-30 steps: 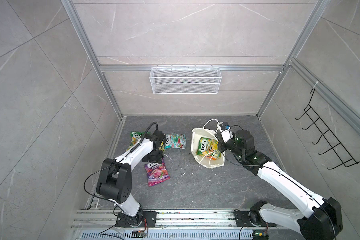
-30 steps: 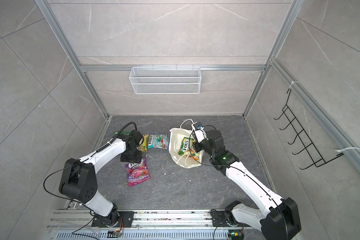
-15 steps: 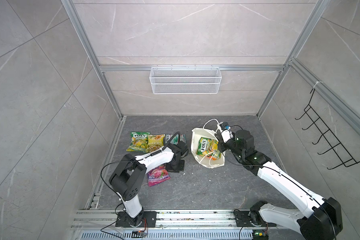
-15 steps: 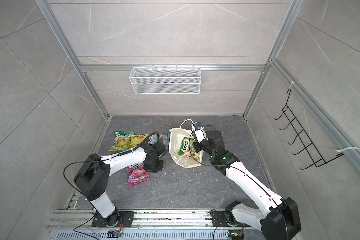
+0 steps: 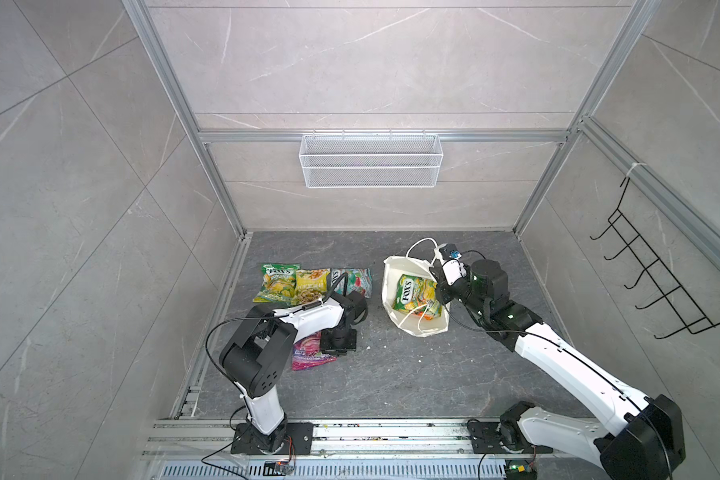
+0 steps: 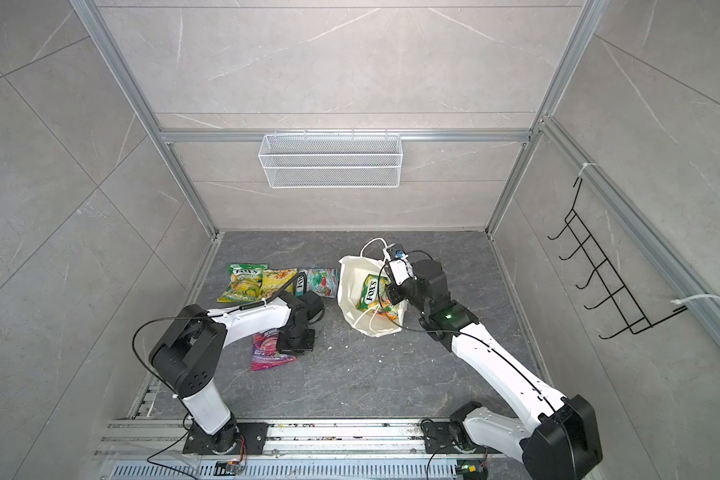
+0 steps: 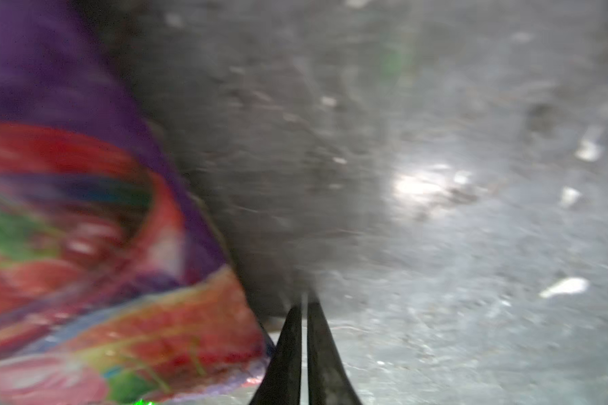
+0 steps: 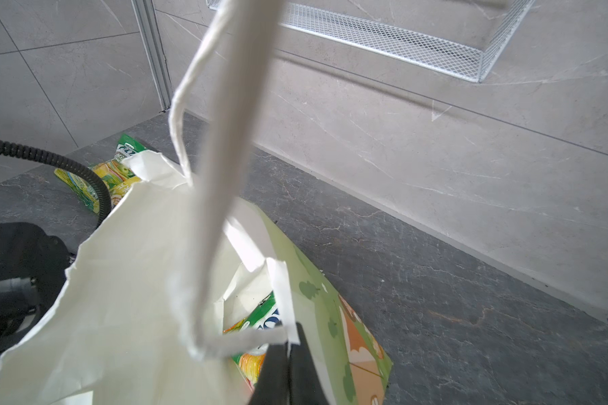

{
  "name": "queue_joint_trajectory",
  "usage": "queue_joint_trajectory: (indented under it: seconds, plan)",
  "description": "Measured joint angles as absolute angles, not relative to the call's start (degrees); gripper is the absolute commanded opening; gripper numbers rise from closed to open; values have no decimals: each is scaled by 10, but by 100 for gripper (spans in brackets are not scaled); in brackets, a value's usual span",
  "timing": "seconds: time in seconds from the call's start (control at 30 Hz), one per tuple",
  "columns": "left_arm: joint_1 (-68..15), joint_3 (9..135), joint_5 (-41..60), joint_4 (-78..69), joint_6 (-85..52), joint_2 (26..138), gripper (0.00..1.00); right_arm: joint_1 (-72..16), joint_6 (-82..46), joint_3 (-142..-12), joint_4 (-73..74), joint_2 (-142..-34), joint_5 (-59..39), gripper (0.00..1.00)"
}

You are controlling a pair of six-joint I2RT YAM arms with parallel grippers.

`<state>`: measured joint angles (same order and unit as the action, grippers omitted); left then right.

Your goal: Take the snacks out of the paper bag

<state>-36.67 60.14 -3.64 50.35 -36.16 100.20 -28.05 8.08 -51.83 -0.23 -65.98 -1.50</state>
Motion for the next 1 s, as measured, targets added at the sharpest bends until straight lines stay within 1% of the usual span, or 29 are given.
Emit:
queue_joint_trajectory:
  seconds: [0.3, 0.37, 0.57, 0.8, 1.0]
  plan:
    - [-241, 555, -89, 530, -334, 924, 10, -281, 81, -516, -1, -657, -15, 0]
    - [-227, 552, -100, 531, -325, 914, 10, -281, 81, -515, -1, -655, -15, 0]
    - [-231, 561, -88, 506, -312, 915, 13, -281, 81, -513, -1, -655, -15, 0]
    - [-259, 630, -71, 463, -305, 968, 13, -281, 80, -513, -1, -653, -15, 0]
    - [-251, 621, -69, 429, -303, 997, 13, -281, 78, -513, -1, -653, -15, 0]
